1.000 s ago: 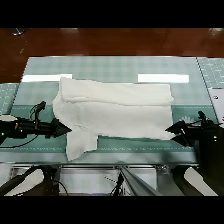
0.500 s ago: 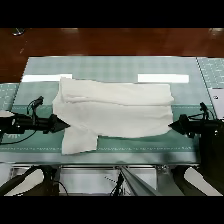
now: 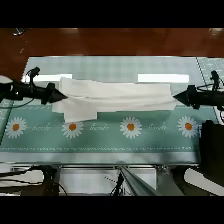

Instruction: Fold the shirts.

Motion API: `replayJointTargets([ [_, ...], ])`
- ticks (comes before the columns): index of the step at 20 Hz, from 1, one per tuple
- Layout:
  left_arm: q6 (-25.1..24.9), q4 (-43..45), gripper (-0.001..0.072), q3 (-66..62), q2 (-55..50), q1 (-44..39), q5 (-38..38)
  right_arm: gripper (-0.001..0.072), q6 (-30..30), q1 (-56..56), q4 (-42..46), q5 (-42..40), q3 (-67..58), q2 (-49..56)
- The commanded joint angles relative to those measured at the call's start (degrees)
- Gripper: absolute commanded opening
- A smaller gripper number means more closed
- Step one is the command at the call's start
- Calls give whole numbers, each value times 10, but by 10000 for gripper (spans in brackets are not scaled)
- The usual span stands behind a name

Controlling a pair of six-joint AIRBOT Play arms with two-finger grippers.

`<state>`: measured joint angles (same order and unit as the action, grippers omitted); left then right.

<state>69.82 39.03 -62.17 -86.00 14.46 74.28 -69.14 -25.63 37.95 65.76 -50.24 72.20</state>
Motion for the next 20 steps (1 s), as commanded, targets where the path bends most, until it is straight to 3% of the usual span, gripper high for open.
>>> replayJointTargets([
  [1, 74, 0, 16, -165, -112, -36, 6, 25, -54, 44, 22, -30, -98, 94],
  [6, 132, 11, 16, -371, -254, -43, 82, 25, -82, 66, 47, -31, -176, 190],
  [10, 134, 44, 17, -393, -300, -43, 101, 27, -81, 66, 45, -53, -184, 227],
  [11, 134, 45, 93, -393, -306, -43, 101, 169, -79, 66, 45, -59, -184, 234],
  [12, 134, 45, 467, -394, -308, -43, 103, 585, -79, 66, 44, -61, -185, 238],
  [13, 126, 46, 701, -396, -307, -38, 114, 620, -68, 64, 46, -54, -188, 238],
  [17, 134, 168, 701, -417, -262, 30, 183, 620, -56, -5, 87, 69, -232, 233],
  [20, 132, 210, 701, -376, -183, 89, 146, 620, -67, -52, 147, 101, -225, 229],
])
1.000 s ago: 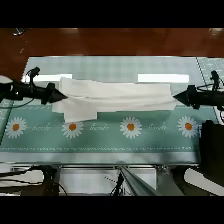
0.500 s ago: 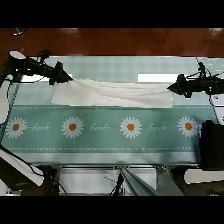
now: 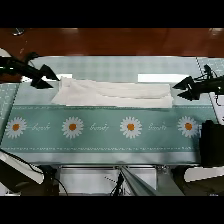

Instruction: Fold the shirts.

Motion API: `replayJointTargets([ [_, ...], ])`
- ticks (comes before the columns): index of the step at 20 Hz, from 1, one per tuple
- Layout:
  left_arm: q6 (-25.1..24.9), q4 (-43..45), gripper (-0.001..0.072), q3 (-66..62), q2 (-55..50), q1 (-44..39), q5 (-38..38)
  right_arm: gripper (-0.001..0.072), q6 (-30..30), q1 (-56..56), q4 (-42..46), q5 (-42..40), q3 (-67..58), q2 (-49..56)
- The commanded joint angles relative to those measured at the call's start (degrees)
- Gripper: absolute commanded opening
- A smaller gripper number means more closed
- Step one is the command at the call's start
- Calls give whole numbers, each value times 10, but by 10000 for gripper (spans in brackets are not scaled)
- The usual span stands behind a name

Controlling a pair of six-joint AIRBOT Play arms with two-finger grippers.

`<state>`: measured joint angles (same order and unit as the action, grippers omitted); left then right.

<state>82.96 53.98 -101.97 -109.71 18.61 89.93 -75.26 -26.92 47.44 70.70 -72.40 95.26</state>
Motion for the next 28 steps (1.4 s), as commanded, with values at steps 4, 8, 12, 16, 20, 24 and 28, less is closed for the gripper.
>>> replayJointTargets([
  [4, -114, -10, 701, 209, 204, 52, -178, 620, 9, -31, 9, -15, 46, 7],
  [8, -221, -148, 701, 395, 309, 6, -279, 620, 42, 17, -75, -39, 46, 43],
  [12, -233, -189, 701, 428, 311, -48, -285, 580, 42, 70, -80, -49, 45, 56],
  [16, -235, -202, 55, 426, 309, -102, -277, 25, 50, 63, -75, -31, 33, 5],
  [20, -240, -205, 16, 426, 309, -180, -292, 25, 32, 41, 61, 45, 49, -136],
  [24, -183, -183, 15, 401, 284, -335, -419, 25, -1, 41, 124, 52, 150, -351],
  [28, -90, -108, 15, 261, 178, -476, -423, 25, -59, 44, 123, 75, 209, -520],
])
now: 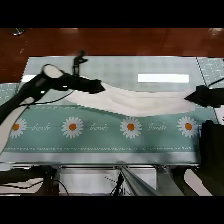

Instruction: Fold the shirts.

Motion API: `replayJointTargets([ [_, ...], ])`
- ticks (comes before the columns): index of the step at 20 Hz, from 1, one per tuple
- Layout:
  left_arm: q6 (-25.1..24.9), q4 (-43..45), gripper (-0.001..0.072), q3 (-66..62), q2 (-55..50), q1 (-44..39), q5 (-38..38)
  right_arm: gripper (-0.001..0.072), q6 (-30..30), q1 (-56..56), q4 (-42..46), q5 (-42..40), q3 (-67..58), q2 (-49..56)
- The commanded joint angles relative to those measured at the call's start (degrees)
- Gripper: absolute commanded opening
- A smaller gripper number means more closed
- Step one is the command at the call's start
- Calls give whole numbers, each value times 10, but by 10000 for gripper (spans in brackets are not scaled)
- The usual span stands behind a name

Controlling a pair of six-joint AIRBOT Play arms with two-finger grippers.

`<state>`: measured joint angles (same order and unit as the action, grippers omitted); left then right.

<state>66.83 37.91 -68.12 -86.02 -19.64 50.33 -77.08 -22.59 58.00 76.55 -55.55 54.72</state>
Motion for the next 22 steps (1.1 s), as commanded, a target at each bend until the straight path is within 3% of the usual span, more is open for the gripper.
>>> replayJointTargets([
  [1, 100, 73, 14, -116, -88, -120, -19, 25, -50, 1, 18, 24, 43, -143],
  [5, 177, 85, 15, -242, -197, -202, 14, 25, -67, 1, 5, 41, 43, -203],
  [11, 176, -29, 16, -274, -275, -297, 16, 25, -62, 1, -34, 40, 43, -207],
  [14, 132, -88, 16, -274, -287, -321, 40, 25, -58, 1, -39, 38, 43, -207],
  [18, 132, -113, 16, -309, -285, -266, 107, 25, -58, 1, -46, 38, 43, -207],
  [22, 131, -79, 16, -317, -216, -110, 188, 25, -54, 7, -93, 32, 43, -207],
])
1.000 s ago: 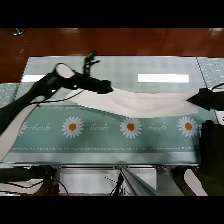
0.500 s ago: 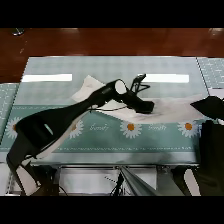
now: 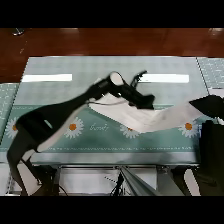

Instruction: Fold the shirts.

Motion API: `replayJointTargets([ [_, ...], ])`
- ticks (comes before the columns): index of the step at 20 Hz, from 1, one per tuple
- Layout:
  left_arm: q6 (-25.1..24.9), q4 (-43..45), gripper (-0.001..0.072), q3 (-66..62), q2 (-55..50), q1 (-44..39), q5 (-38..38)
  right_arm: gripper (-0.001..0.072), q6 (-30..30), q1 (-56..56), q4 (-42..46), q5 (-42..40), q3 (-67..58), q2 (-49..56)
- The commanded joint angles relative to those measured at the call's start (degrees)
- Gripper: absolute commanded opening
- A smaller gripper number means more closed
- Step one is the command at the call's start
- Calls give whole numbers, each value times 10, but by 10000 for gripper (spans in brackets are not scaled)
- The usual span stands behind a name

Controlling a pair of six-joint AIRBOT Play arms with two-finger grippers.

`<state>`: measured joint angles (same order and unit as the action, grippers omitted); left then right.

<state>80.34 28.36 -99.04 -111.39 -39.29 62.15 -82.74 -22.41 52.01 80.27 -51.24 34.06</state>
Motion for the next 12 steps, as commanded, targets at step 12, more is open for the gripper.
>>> replayJointTargets([
  [12, -53, 185, 16, 440, 664, 447, 26, 26, -16, 460, -18, -176, -277, 437],
])
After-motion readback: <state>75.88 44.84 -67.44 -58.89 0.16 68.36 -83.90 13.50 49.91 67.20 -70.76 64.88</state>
